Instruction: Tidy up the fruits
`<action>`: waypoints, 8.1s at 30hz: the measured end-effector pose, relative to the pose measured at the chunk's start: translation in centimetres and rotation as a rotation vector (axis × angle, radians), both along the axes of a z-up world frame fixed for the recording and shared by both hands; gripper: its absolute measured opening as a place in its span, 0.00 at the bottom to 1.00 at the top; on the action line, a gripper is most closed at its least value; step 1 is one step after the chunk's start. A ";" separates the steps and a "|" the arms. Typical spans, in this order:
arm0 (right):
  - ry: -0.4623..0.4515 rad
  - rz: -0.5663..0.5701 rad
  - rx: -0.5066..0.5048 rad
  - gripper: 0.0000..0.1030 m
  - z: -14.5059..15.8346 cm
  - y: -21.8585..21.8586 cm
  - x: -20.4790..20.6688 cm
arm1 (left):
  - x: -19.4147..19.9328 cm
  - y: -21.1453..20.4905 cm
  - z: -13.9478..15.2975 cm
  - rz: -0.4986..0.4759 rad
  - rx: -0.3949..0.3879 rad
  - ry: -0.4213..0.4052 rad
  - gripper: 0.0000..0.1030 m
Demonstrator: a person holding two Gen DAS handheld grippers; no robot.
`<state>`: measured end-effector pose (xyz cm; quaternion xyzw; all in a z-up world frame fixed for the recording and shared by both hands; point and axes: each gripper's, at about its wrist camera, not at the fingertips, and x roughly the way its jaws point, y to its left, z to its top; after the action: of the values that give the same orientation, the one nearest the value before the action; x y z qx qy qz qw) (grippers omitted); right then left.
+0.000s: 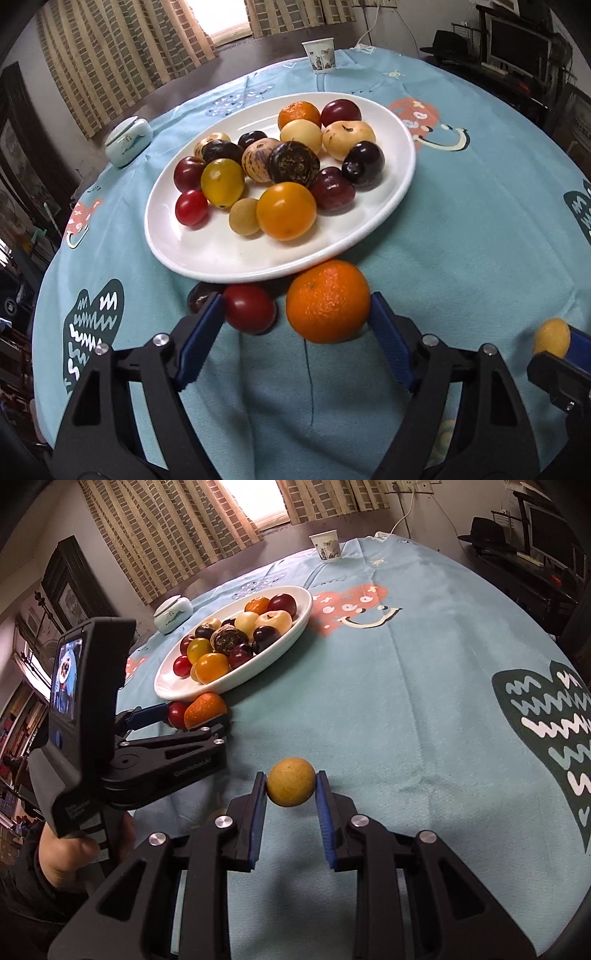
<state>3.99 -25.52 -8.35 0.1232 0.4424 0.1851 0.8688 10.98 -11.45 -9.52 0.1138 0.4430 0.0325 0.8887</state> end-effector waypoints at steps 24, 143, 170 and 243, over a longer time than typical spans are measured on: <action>-0.012 0.031 -0.032 0.26 1.8 2.4 -1.1 | -1.7 2.7 1.7 -0.104 -0.282 0.003 0.37; 0.027 0.059 -0.027 0.30 1.1 6.5 3.8 | 1.9 9.8 -0.6 -0.206 -0.245 0.103 0.50; 0.006 0.117 -0.028 0.30 3.1 8.6 2.7 | -3.6 11.3 6.1 -0.243 -0.403 -0.016 0.30; -0.085 0.006 -0.267 0.99 6.8 10.3 1.1 | -7.7 13.3 9.5 0.038 -0.335 -0.119 0.98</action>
<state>5.05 -15.23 -1.51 -0.0029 0.4264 0.1323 0.8948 3.26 1.88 0.01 -0.0463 0.3908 -0.0182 0.9191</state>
